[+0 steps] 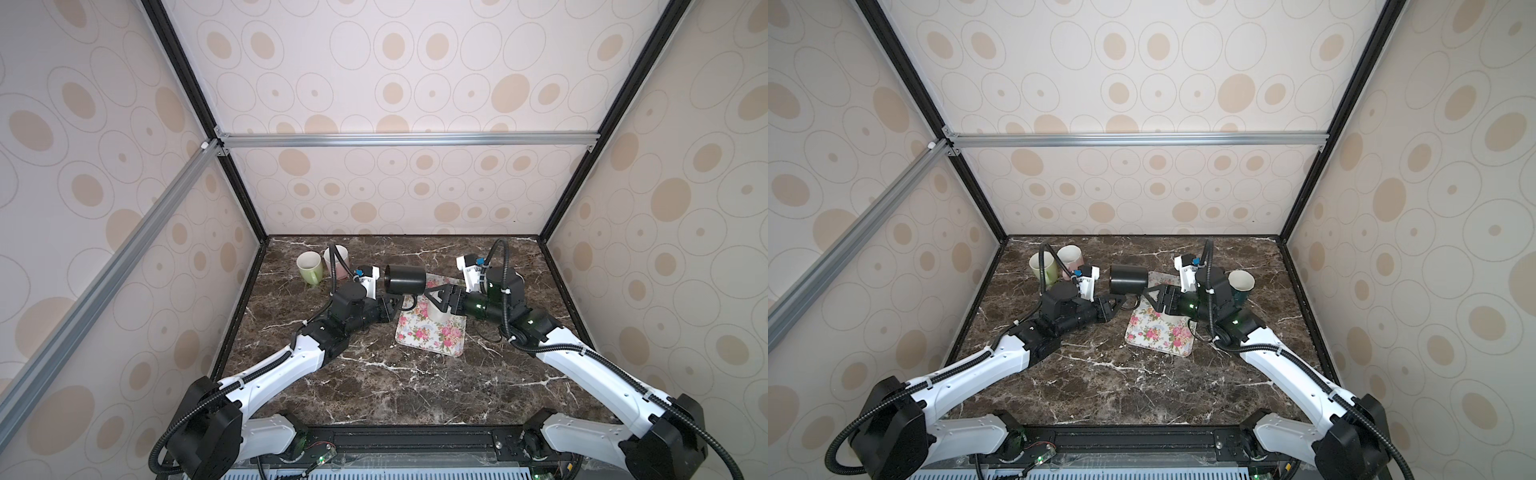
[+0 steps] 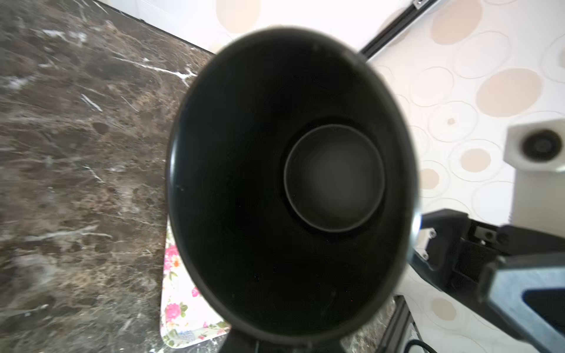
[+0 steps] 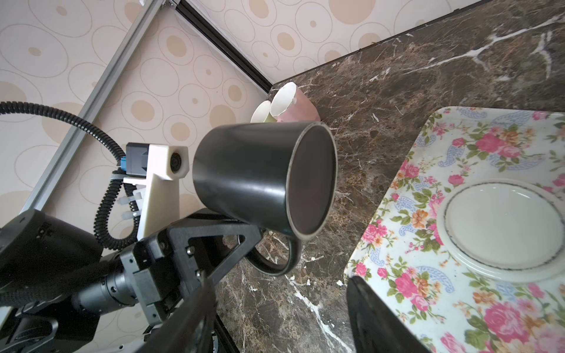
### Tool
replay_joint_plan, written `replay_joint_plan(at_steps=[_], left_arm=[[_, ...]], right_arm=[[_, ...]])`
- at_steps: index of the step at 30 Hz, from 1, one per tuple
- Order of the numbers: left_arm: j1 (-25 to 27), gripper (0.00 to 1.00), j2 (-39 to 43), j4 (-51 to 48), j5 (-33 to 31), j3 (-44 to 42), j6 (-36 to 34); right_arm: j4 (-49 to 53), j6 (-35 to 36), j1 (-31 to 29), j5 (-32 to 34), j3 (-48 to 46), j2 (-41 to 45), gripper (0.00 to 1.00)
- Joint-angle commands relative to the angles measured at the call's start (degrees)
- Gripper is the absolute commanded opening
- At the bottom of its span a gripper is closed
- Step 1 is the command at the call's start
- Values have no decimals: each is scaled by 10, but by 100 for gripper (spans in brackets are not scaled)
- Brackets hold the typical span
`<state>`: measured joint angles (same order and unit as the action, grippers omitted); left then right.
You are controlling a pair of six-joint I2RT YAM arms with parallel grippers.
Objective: Turn the mug right side up
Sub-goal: 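Open the right gripper while the left gripper pulls the black mug away, then lower the black mug upright with the left gripper while the right moves off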
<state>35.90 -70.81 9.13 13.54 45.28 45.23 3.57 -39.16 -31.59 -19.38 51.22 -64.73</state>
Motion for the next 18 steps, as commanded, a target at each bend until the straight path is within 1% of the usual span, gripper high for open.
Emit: replay_joint_plan(at_steps=[1,6,11,14,16,18], left_arm=[[-10,0,16,11,-36,62,-39],[-23,0,-6,-61,-95,111,-88],[-33,0,-58,-126,-188,181,-150],[-36,0,-102,-151,-244,213,-181],[-39,0,-134,-167,-276,232,-193],[-43,0,-161,-170,-295,246,-202]], right_arm=[[9,0,-3,28,-19,26,70],[35,11,-3,56,-32,57,71],[78,29,-3,97,-51,104,71],[99,37,-3,119,-68,143,82],[111,45,-4,129,-79,166,86],[132,52,-3,140,-85,187,87]])
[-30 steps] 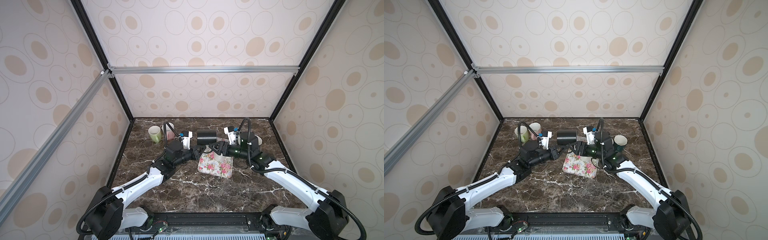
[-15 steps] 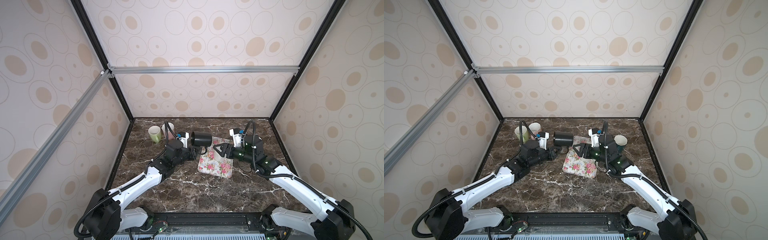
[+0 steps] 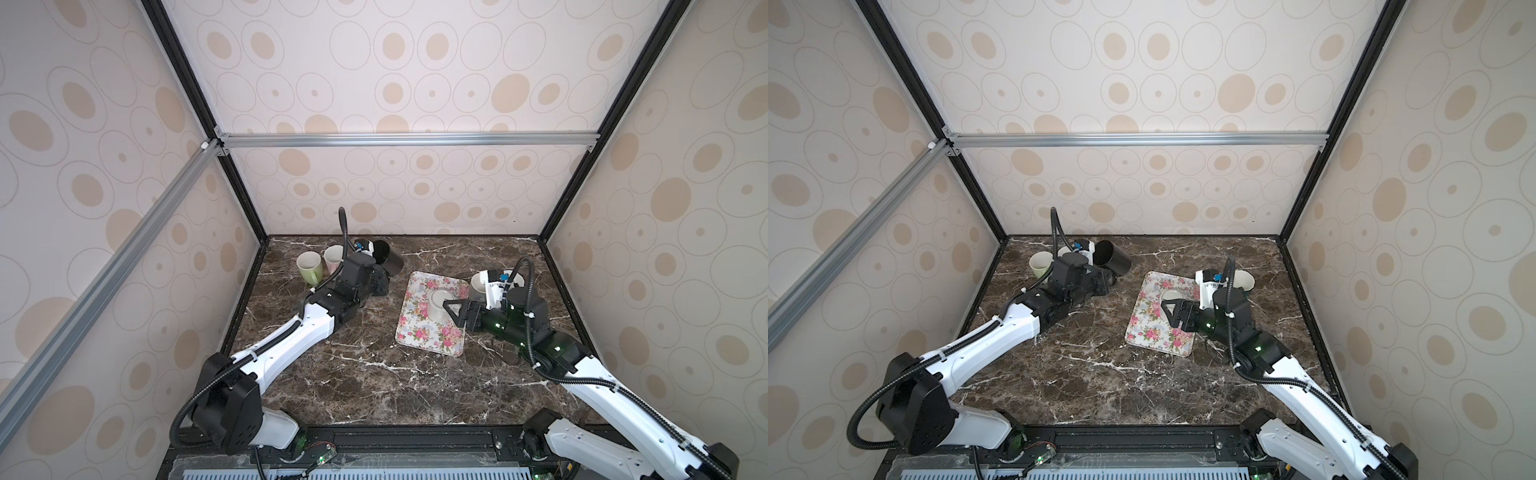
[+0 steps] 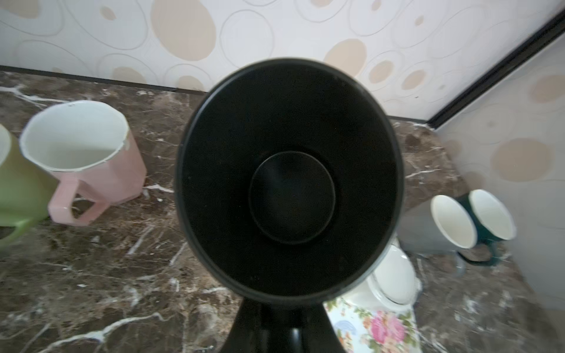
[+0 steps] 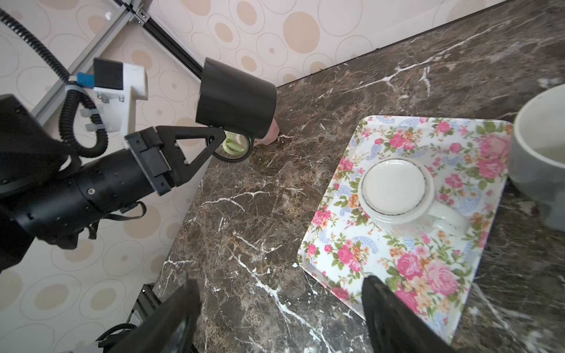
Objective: Turn the mug right side up
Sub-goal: 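Lower the black mug upright with the left gripper while the right moves off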
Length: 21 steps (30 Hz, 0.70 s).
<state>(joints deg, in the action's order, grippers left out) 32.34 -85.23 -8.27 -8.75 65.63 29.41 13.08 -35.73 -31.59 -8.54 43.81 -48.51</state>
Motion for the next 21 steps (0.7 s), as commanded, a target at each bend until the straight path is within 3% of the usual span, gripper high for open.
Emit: replay_joint_plan(at_steps=[1,13,21], left_arm=[[-9,0,-31,9,-81,47,-47],[-25,0,-232,-18,-161,193,-86],[-33,0,-293,12,-218,235,-128]], right_arm=[[47,21,-4,37,-13,35,88],[84,24,-3,28,-33,56,89],[92,27,-3,43,-51,71,89]])
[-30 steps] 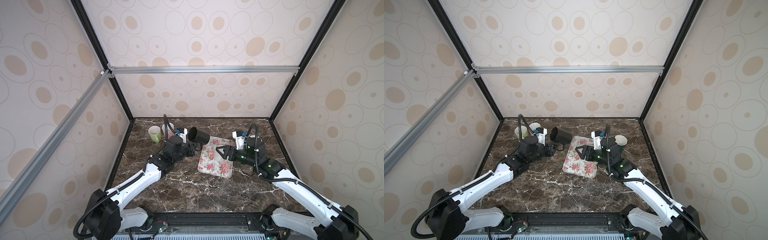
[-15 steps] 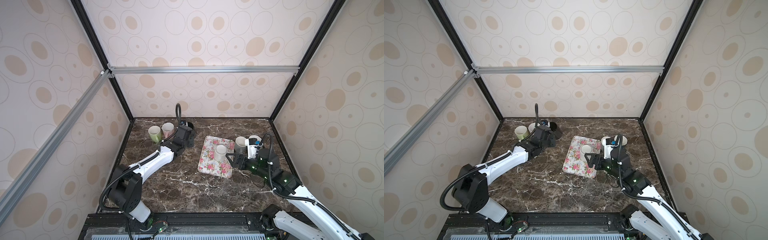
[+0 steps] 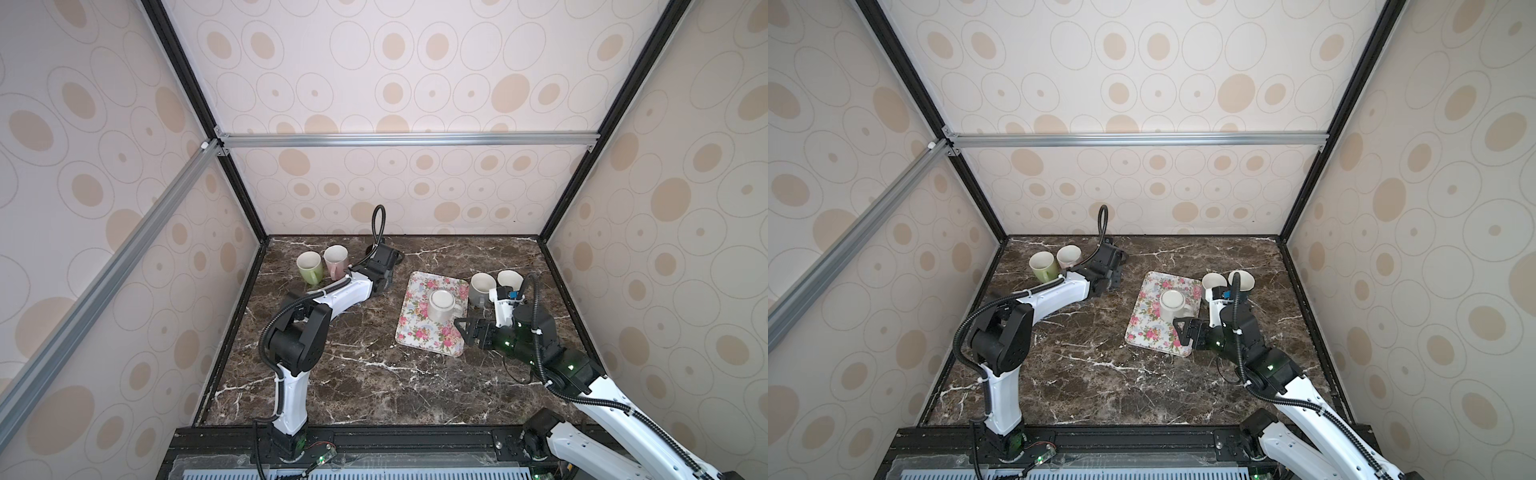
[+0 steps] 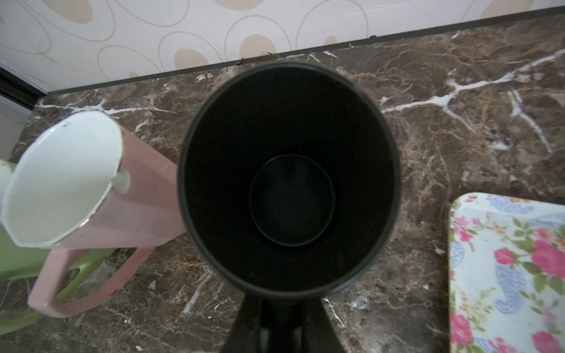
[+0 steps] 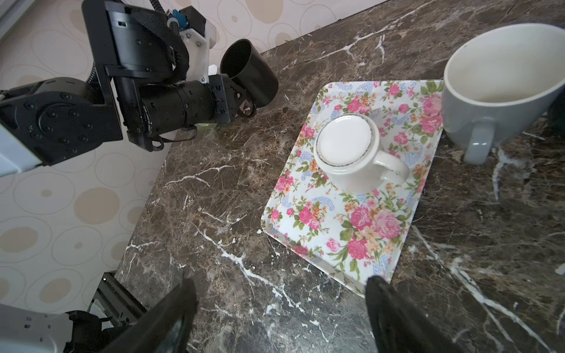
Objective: Turn the mug right side up
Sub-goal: 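Lower the black mug upright with the left gripper while the right moves off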
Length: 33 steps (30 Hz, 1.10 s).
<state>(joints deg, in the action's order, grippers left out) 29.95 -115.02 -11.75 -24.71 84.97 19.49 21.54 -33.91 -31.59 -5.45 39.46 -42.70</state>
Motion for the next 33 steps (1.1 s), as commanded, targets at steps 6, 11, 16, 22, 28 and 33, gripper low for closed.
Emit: replay_joint_plan(at_steps=[6,11,16,22,28,33], left_arm=[[-28,0,-8,62,-34,39,-31],[-35,0,-20,67,-18,30,-15],[-36,7,-28,66,-15,26,-4],[-37,70,-21,65,-14,21,6],[-36,81,-16,59,-3,17,10],[-35,98,9,55,6,3,18]], right_arm=[[24,15,-3,22,-8,19,89],[28,16,-3,20,-10,12,90],[35,15,-3,17,-8,2,90],[36,11,-4,17,-11,1,91],[40,6,-4,17,-12,5,91],[35,-3,-3,20,-22,8,91]])
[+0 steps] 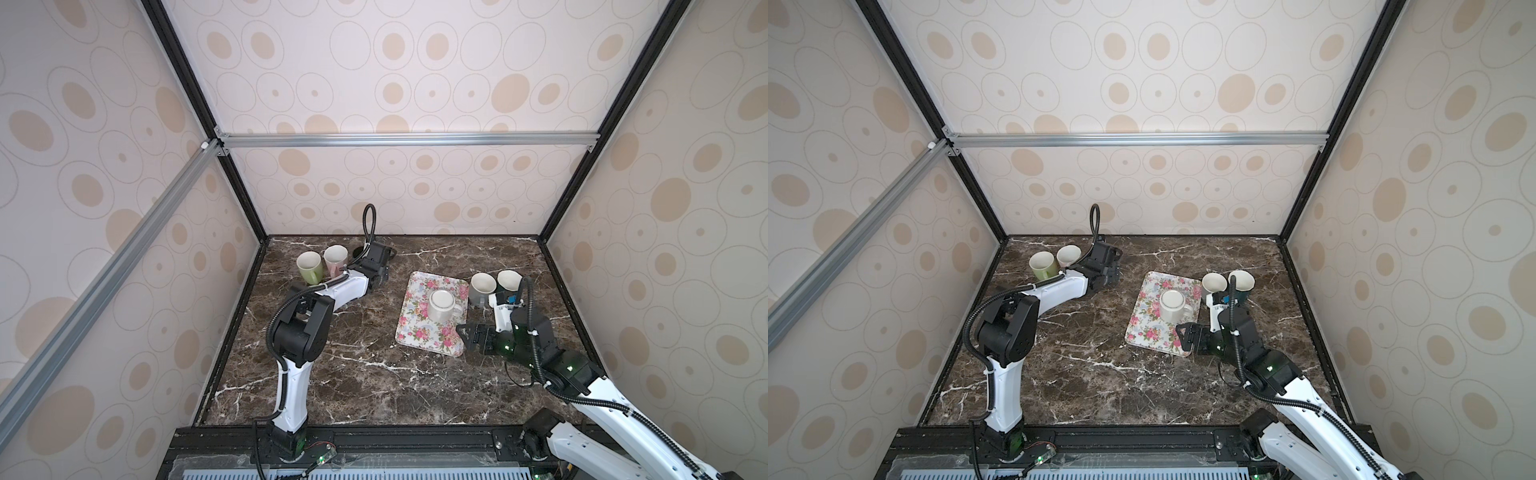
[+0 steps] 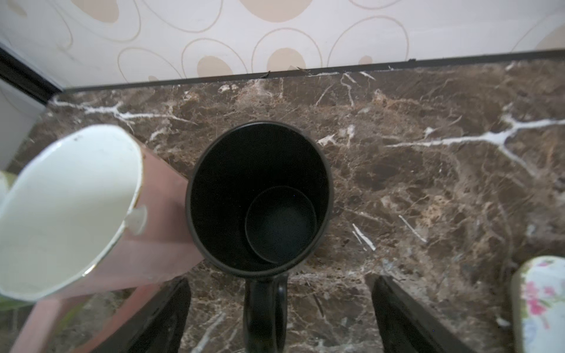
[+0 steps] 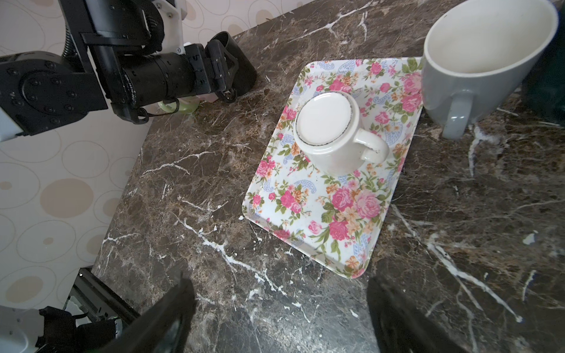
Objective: Turn the mug right side up
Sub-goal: 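Lower the black mug upright with the left gripper while the right moves off, then release the black mug with the left gripper while the right nears the white mug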
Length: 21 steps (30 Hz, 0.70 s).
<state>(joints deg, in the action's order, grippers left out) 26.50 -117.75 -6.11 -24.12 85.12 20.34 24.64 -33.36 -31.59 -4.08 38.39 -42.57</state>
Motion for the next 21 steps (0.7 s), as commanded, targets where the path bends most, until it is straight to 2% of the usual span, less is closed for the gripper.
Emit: replay_joint_plan(at_steps=[1,12,21], left_arm=[[-1,98,44,1,0,-5,12],[1,98,93,-18,20,-38,28],[26,98,130,-49,45,-49,28]], right_arm=[[4,-8,-3,7,-14,8,91],[43,-6,-3,22,-14,21,91],[68,-1,-2,38,-14,10,93]])
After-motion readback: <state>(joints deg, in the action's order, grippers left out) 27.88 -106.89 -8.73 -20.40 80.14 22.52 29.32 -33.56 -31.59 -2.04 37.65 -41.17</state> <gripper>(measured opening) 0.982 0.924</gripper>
